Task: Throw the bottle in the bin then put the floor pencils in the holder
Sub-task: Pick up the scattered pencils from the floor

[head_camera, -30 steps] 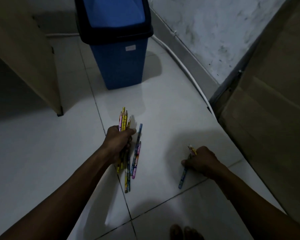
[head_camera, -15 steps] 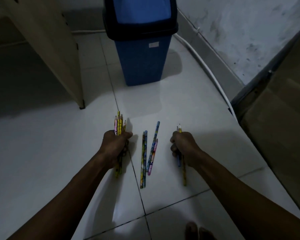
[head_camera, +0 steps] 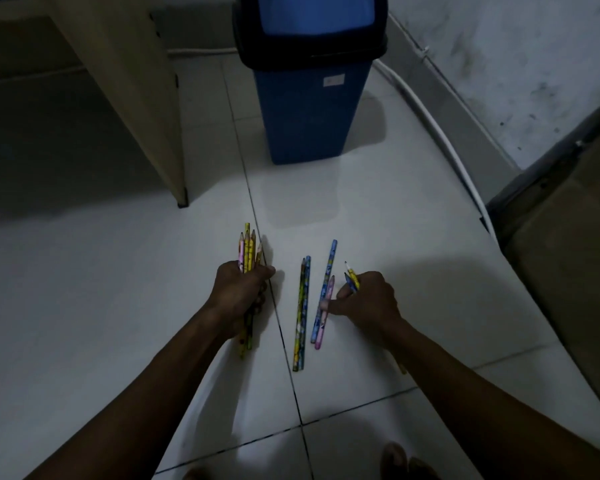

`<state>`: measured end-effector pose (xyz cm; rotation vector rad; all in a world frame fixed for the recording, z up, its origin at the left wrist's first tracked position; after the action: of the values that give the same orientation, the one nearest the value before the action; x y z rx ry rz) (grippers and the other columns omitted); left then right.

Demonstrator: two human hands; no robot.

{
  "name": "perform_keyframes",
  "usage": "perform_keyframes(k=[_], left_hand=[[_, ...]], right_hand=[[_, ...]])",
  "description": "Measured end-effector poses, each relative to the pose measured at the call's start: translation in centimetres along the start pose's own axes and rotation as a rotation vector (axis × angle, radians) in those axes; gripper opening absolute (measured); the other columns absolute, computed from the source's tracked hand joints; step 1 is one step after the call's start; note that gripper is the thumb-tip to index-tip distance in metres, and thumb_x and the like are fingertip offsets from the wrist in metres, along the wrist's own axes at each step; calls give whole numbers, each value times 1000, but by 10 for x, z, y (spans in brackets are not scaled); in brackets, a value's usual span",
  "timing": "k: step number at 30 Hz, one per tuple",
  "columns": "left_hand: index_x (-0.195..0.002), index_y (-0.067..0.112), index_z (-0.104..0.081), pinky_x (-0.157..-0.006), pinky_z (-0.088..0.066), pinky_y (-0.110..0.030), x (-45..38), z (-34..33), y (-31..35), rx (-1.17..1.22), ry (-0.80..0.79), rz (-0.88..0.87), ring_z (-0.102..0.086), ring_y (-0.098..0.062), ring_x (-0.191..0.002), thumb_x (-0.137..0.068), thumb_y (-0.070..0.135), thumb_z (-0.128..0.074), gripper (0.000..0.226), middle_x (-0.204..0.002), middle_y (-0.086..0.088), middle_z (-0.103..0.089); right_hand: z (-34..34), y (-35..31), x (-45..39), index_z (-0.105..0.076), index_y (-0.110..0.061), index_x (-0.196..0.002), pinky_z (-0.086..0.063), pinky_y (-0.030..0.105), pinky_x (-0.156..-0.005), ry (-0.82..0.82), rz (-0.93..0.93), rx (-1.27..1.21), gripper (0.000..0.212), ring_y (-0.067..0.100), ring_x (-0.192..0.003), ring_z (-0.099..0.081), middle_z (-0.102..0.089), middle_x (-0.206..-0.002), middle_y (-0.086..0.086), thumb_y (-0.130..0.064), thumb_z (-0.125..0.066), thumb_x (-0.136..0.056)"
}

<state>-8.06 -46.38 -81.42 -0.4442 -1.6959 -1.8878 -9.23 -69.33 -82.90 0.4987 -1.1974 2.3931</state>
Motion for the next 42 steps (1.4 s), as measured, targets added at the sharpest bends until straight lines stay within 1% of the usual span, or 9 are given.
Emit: perform_keyframes(k=[7, 13, 18, 23, 27, 29, 33, 39, 42], left_hand=[[-79, 6, -57, -42, -40, -24, -2, -14, 2, -22, -30, -6, -45, -18, -47, -88, 15, -65, 15, -61, -10, -49], [-80, 5, -57, -42, -41, -23, 1, -25, 6, -45, -62, -30, -46, -18, -48, -89, 14, -64, 14, -61, -10, -49], [-85, 4, -58, -38, -41, -21, 2, -25, 6, -37, -70, -24, -45, -18, -48, -89, 13, -63, 11, -63, -11, -48], [-82, 5, -58, -43, -41, -25, -1, -21, 3, -33, -60, -5, -45, -19, -48, -88, 15, -64, 13, -63, -11, -50], [-82, 5, -57, -44, -41, -25, -3, -21, 1, -25, -58, -2, -45, -19, -49, -89, 15, -63, 13, -64, -11, -49], [-83, 5, -57, -43, -41, -25, -3, -21, 1, -25, -57, -2, -45, -19, -48, -89, 15, -63, 13, -64, -12, -49], [-80, 7, -58, -40, -41, -22, -2, -22, 2, -20, -54, 3, -45, -17, -46, -90, 15, -62, 14, -61, -9, -50], [-77, 9, -58, -42, -40, -24, -3, -22, 3, -6, -46, 20, -45, -16, -44, -91, 18, -61, 16, -59, -7, -50], [-80, 9, -59, -44, -41, -25, -2, -23, 3, -13, -45, 21, -45, -17, -46, -91, 18, -61, 15, -61, -7, -51]], right_hand=[[8, 11, -5, -74, -1, -83, -51, 28, -68, -2, -63, 36, 37, 25, -80, -69, -70, -78, 9, -23, -91, -59], [6, 5, 5, -59, -8, -86, -42, 24, -58, 22, -74, 130, 50, 24, -77, -63, -57, -75, 1, -44, -86, -62], [5, 0, 6, -60, -13, -96, -52, 30, -70, 47, -124, 236, 55, 25, -88, -67, -66, -95, 5, -44, -87, -59], [11, -5, 7, -45, -16, -85, -43, 28, -67, 7, -126, 336, 35, 23, -80, -56, -46, -77, -1, -34, -73, -75], [19, -3, 1, -60, -8, -83, -45, 28, -60, 12, -169, 43, 25, 26, -73, -63, -64, -80, 10, -33, -61, -79], [21, -4, -1, -62, -5, -74, -42, 25, -49, -15, -214, -231, 19, 25, -57, -61, -68, -64, 12, -21, -55, -80], [24, -9, -7, -50, -7, -67, -30, 20, -39, -41, -301, -646, 19, 16, -38, -43, -46, -45, 6, -8, -47, -86], [3, -13, -6, -41, -12, -72, -35, 22, -43, -157, -447, -866, 26, 20, -47, -42, -40, -58, 5, -14, -37, -98], [-2, -18, -8, -37, -14, -69, -29, 19, -43, -134, -410, -764, 27, 16, -36, -38, -35, -56, 4, -12, -40, -96]])
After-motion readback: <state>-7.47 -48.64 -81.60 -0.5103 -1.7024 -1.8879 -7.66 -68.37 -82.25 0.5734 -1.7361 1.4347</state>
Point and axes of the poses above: each hand's wrist, its own x-axis away from the middle knuckle, its own z-axis out of the back of the hand, y = z × x, the point moved 8 cm from there along -x, towards the middle knuckle
